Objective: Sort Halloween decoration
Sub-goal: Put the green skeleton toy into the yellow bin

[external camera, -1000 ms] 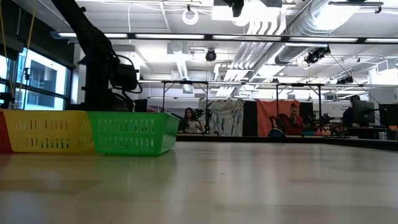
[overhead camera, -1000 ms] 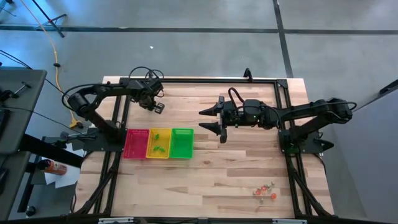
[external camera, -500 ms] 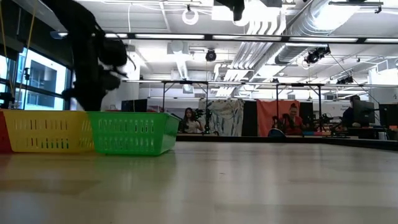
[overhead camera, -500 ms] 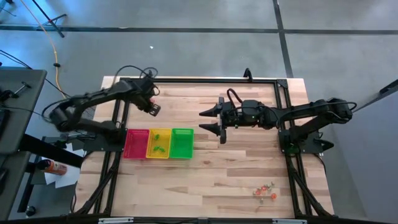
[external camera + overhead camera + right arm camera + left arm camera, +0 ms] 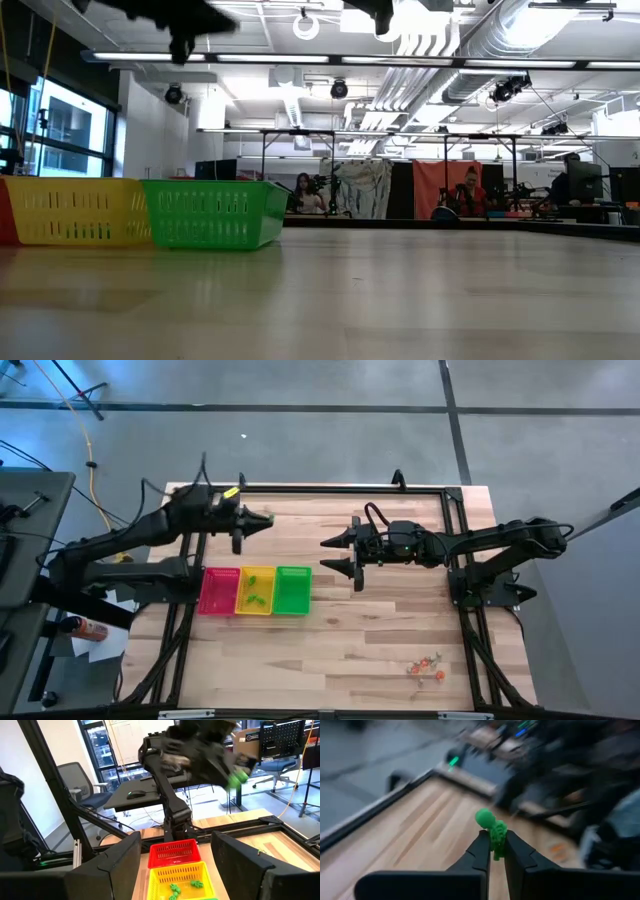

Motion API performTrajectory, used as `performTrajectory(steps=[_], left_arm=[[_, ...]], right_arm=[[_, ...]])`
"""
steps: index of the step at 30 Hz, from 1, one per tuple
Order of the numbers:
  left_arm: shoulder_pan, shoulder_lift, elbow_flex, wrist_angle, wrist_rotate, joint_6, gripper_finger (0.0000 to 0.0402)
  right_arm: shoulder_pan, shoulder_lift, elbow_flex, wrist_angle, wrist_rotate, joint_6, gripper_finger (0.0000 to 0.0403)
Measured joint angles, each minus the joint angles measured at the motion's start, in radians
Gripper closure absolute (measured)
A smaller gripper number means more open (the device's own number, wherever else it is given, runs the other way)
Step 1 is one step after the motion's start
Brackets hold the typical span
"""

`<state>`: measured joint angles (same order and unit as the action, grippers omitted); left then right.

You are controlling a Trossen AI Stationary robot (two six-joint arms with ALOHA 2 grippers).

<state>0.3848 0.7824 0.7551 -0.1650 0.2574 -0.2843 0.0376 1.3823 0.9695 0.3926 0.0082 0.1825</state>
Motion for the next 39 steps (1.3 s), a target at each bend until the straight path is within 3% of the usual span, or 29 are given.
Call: performTrajectory(steps=[4,14,34,39], left_arm=[[-0.138,-0.015,0.001,0.119,-0.040,0.026,0.0389],[-0.424,0.030,0.001,0.195,-0.311,0.141,0.0390],[-0.445,0.029,0.001,0.196,-0.370,0.139,0.0390],[-0.445,0.029,0.001,0.139,-0.386,0.052,0.0390]], right_arm=[[0.000,0.000,0.000,0.000,0.000,0.000,0.0167],[0.000,0.000,0.000,0.000,0.000,0.000,0.0167],[0.000,0.000,0.000,0.000,0.000,0.000,0.0167],[0.000,0.000,0.000,0.000,0.000,0.000,0.0167]])
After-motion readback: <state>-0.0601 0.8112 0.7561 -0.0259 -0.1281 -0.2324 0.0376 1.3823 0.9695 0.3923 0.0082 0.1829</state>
